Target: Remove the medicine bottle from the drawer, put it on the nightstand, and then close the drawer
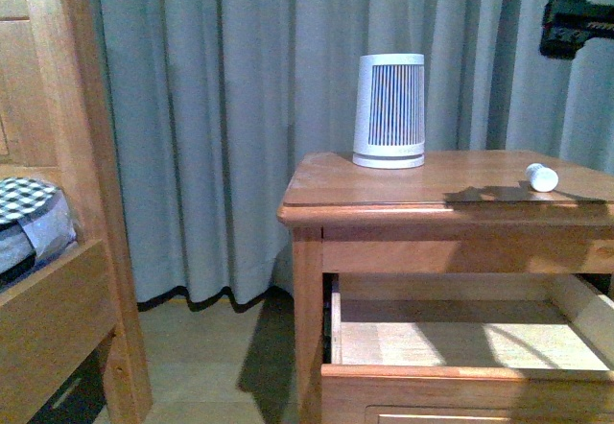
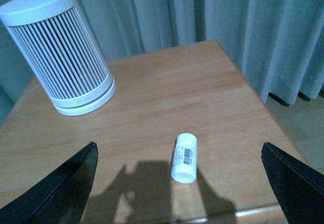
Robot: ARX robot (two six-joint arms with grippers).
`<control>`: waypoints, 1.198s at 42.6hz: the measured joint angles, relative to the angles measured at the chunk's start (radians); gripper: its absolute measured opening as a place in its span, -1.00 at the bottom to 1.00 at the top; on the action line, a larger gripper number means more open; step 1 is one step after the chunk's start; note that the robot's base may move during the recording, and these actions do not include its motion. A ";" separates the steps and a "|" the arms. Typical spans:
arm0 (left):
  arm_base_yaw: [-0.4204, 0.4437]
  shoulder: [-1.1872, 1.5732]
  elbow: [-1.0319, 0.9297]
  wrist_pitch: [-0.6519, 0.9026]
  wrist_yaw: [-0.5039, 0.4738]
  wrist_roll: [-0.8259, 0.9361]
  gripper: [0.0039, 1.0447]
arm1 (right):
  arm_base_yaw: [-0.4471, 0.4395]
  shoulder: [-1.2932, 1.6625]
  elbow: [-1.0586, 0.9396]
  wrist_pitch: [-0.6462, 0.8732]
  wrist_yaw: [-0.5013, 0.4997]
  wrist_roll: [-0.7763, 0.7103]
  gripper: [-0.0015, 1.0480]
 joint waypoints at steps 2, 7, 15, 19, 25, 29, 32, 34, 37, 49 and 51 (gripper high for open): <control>0.000 0.000 0.000 0.000 0.000 0.000 0.88 | -0.004 -0.101 -0.133 0.051 -0.010 0.000 0.87; 0.000 0.000 0.000 0.000 0.000 0.000 0.88 | -0.007 -0.256 -0.377 0.121 -0.040 -0.001 0.87; 0.000 0.000 0.000 0.000 0.000 0.000 0.88 | 0.018 -0.450 -0.708 0.212 -0.050 -0.007 0.87; 0.000 0.000 0.000 0.000 0.000 0.000 0.88 | 0.032 -0.483 -0.853 0.246 -0.066 -0.005 0.87; 0.000 0.000 0.000 0.000 0.000 0.000 0.88 | 0.054 -0.397 -1.020 0.296 -0.070 0.034 0.87; 0.000 0.000 0.000 0.000 0.000 0.000 0.88 | 0.084 -0.293 -1.062 0.375 -0.047 0.055 0.87; 0.000 0.000 0.000 0.000 0.000 0.000 0.88 | 0.104 -0.213 -1.065 0.436 -0.029 0.061 0.87; 0.000 0.000 0.000 0.000 0.000 0.000 0.88 | 0.114 -0.168 -1.064 0.476 -0.016 0.063 0.87; 0.000 0.000 0.000 0.000 0.000 0.000 0.88 | 0.122 -0.107 -1.046 0.512 -0.006 0.066 0.87; 0.000 0.000 0.000 0.000 0.000 0.000 0.88 | 0.116 0.142 -0.867 0.604 0.044 0.027 0.87; 0.000 0.000 0.000 0.000 0.000 0.000 0.88 | 0.112 0.167 -0.834 0.606 0.046 0.018 0.87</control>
